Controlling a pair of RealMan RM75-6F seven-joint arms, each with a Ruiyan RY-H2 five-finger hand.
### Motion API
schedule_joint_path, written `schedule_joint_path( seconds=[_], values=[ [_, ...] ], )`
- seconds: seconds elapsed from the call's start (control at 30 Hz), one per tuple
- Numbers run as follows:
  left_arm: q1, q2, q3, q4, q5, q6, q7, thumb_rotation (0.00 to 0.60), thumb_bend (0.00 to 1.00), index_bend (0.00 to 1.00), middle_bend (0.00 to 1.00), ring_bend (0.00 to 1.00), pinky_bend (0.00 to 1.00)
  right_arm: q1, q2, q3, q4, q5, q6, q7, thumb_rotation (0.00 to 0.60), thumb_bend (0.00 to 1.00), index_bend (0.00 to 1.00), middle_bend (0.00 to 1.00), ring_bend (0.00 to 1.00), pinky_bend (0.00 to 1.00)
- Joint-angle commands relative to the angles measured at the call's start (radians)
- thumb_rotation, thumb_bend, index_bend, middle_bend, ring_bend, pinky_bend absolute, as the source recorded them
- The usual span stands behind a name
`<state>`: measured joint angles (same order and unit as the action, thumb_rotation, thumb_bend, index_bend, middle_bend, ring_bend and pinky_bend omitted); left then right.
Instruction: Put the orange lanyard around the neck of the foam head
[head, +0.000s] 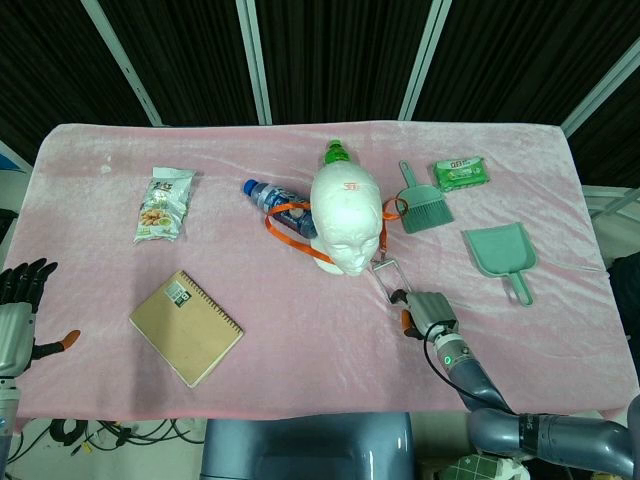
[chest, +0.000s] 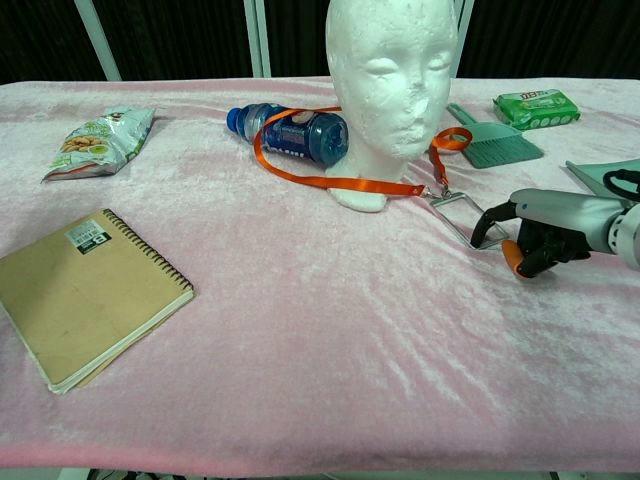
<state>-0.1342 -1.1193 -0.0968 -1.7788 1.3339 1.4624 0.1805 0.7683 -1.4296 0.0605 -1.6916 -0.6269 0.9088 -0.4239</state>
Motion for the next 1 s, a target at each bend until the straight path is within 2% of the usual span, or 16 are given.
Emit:
schedule_joint_path(
  seconds=[0.03, 1.0],
  values=[
    [0.000, -0.001, 0.000, 0.002, -0.002, -0.002, 0.001, 0.600, 0.13, 0.10, 0.07, 0.00, 0.00, -0.010, 0.005, -0.009, -0.013, -0.013, 0.007, 0.005, 0.600, 0.76, 0.54, 1.00, 0.99, 0.91],
    [0.000, -0.007, -0.004, 0.006, -0.008, -0.009, 0.013, 0.600, 0.13, 0.10, 0.07, 0.00, 0.00, -0.100, 0.061, -0.110, -0.196, -0.169, 0.064, 0.014, 0.600, 0.76, 0.55, 1.00, 0.99, 0.91]
  ],
)
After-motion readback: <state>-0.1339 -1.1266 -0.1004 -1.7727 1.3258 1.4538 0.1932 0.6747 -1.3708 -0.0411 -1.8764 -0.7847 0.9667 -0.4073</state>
